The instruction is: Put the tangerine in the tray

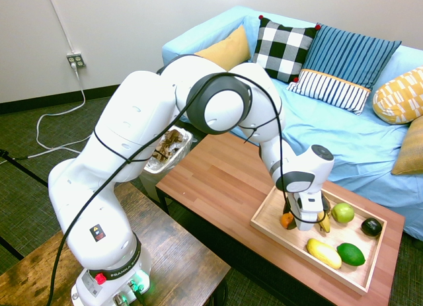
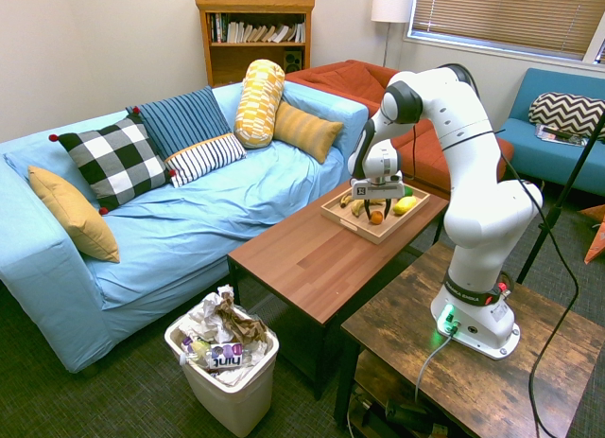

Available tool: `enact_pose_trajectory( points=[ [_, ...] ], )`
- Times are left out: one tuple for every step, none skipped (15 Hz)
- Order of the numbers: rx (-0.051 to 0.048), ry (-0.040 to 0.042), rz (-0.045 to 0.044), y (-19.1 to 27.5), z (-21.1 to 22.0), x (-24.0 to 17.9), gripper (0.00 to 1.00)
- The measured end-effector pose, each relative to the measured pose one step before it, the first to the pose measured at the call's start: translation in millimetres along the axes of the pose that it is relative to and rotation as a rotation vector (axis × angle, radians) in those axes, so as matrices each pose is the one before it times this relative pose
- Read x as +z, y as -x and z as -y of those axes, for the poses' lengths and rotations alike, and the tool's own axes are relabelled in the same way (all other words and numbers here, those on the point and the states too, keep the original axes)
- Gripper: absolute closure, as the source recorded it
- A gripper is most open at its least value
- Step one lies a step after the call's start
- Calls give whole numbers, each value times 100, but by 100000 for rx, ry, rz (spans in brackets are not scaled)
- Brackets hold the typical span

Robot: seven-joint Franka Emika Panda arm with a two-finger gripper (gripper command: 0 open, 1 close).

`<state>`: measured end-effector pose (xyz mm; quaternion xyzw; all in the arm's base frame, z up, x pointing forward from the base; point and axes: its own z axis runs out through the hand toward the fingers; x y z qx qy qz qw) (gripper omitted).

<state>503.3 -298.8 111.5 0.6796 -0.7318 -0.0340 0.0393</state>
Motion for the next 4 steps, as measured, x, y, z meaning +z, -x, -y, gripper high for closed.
enact_pose_trajectory(
  points=[
    [-203,-1177,124,-272,-95,-721,0],
    [-191,-1244,71,-263,-161,-848,0],
    [-115,-1253,127,-198,-278,-977,0],
    [-153,-1294,164,-163,-363,-1067,0]
  ],
)
